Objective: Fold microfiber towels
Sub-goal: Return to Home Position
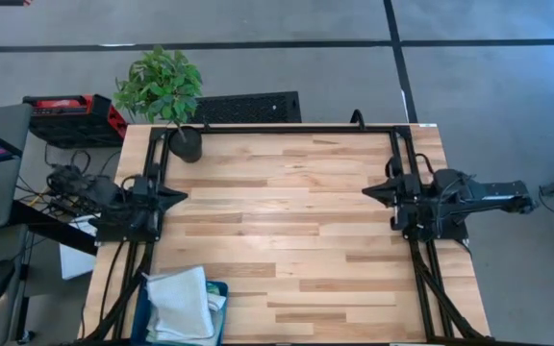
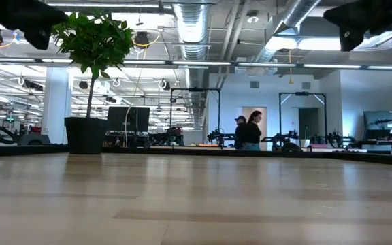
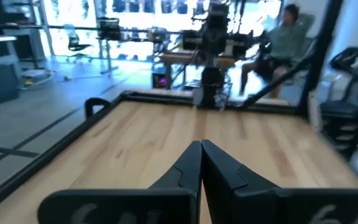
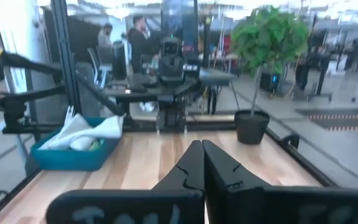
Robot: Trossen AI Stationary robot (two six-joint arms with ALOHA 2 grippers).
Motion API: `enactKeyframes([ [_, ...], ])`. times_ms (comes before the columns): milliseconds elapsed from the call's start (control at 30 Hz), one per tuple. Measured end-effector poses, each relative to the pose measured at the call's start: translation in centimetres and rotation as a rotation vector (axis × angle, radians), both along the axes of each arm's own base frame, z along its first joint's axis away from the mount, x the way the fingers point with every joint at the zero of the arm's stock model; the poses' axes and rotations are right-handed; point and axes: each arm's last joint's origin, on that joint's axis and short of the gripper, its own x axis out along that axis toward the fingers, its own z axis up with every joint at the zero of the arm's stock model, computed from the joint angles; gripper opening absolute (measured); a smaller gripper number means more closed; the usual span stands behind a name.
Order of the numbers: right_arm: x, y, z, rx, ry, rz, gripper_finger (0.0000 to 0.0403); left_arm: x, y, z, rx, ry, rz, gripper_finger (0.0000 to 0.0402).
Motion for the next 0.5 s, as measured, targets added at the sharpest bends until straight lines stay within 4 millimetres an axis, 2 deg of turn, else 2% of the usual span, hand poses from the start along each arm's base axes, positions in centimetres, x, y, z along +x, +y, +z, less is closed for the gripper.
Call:
enactKeyframes([
  [100,0.2,0.0,-1.6,-0.014,-0.047,-0.001,0.0018,0.8,-0.3,-1.6,0.034,0.031,0.026,0.0],
  [233,0.6,0.0,-3.6,0.0,-0.085,-0.001,0.0017,1.5,-0.7,-2.1,0.034,-0.07,-0.001,0.0],
  [400,1.1,0.1,-6.1,0.004,-0.115,-0.001,0.0011,2.2,-1.1,-3.9,0.066,-0.057,-0.016,0.0],
  [500,1.2,0.1,-6.5,0.026,-0.08,0.0,0.0013,2.6,-1.4,-5.7,0.052,-0.007,-0.027,0.0],
])
